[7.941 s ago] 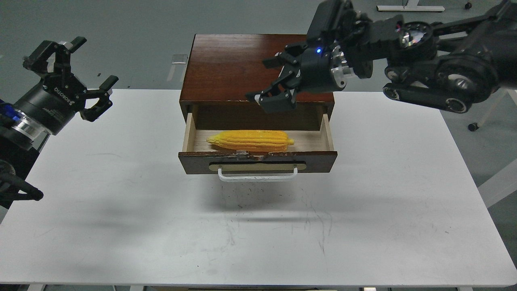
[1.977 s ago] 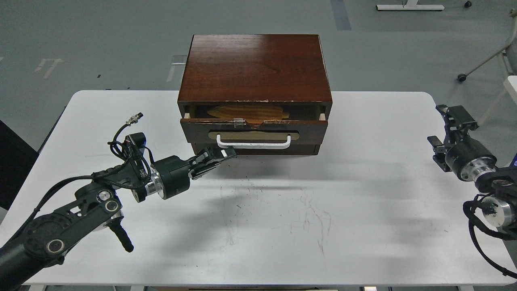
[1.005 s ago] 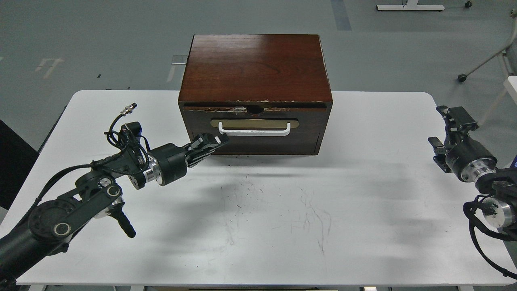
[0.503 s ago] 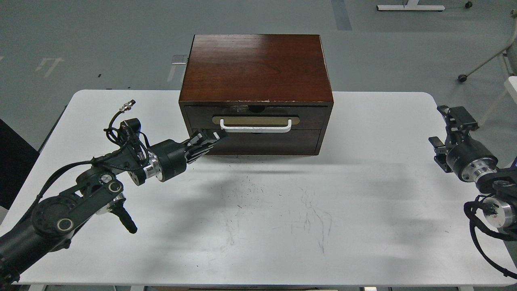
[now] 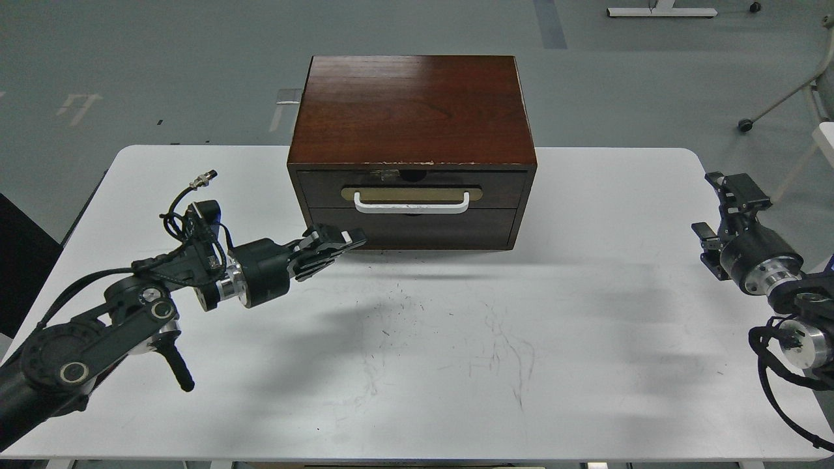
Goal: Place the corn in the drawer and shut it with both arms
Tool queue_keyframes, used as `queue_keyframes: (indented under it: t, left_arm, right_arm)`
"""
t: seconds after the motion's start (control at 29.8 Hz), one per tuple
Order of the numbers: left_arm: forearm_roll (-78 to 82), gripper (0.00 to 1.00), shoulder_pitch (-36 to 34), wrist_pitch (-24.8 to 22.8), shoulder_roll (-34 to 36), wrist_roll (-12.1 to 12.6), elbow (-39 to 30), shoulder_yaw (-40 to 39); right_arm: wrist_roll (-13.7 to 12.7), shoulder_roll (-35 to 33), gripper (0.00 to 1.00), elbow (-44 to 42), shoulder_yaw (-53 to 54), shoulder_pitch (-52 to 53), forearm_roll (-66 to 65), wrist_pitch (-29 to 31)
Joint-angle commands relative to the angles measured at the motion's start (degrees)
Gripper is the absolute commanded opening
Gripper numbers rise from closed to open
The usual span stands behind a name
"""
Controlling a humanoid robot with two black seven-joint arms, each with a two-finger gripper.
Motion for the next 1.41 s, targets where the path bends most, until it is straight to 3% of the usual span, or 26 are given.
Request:
queue_keyframes:
  t: [0.0,0.03,0.07,0.13,0.17,0.2,0.44,0.7,1.07,1.37]
  left_arm:
    - [-6.25,0.20,0.35,-2.41,4.27,-2.94,-3.08,-0.65]
    - [-10.82,0.38,0.35,-2.41,6.38,-4.00,-3.96,-0.82]
    - [-13.38,0.48,0.35,-2.41,7.36,-4.36,-4.32,-1.00]
    - [-23.03,0.89,0.18,-2.41,10.61,-5.32,-4.93,-2.57]
    - [-23.08,0.89,0.18,-2.41,10.62,-5.33,-4.93,-2.58]
    - [-26.65,0.98,0.26,-2.41,11.40,-5.33,-4.85,-4.32]
    - [-36.95,0.98,0.27,-2.41,12.29,-5.59,-2.92,-12.07]
    - [-48.03,0.98,4.83,-2.41,13.87,-5.24,1.74,-12.16]
    - [-48.48,0.99,9.05,-2.41,12.12,-5.24,6.66,-12.16]
    - [-47.69,0.99,9.76,-2.41,11.76,-5.24,6.76,-11.81]
  right_arm:
    - [0.00,0.00,0.99,0.07,0.08,0.00,0.00,0.00]
    - [0.00,0.00,0.99,0.07,0.26,0.00,0.00,0.00]
    - [0.00,0.00,0.99,0.07,0.52,0.00,0.00,0.00]
    - [0.00,0.09,0.99,0.07,0.96,0.00,0.00,0.09]
    - [0.00,0.09,0.99,0.07,0.96,0.00,0.00,0.09]
    - [0.00,0.18,0.99,0.07,1.31,0.00,0.09,0.09]
    - [0.00,2.11,1.00,0.16,3.33,0.00,0.00,0.09]
    - [0.00,4.57,0.99,0.24,7.46,0.00,0.09,0.09]
    - [0.00,9.93,0.99,0.24,10.80,-0.88,0.18,0.00]
    - [0.00,10.29,1.00,0.60,10.72,-1.67,0.09,0.18]
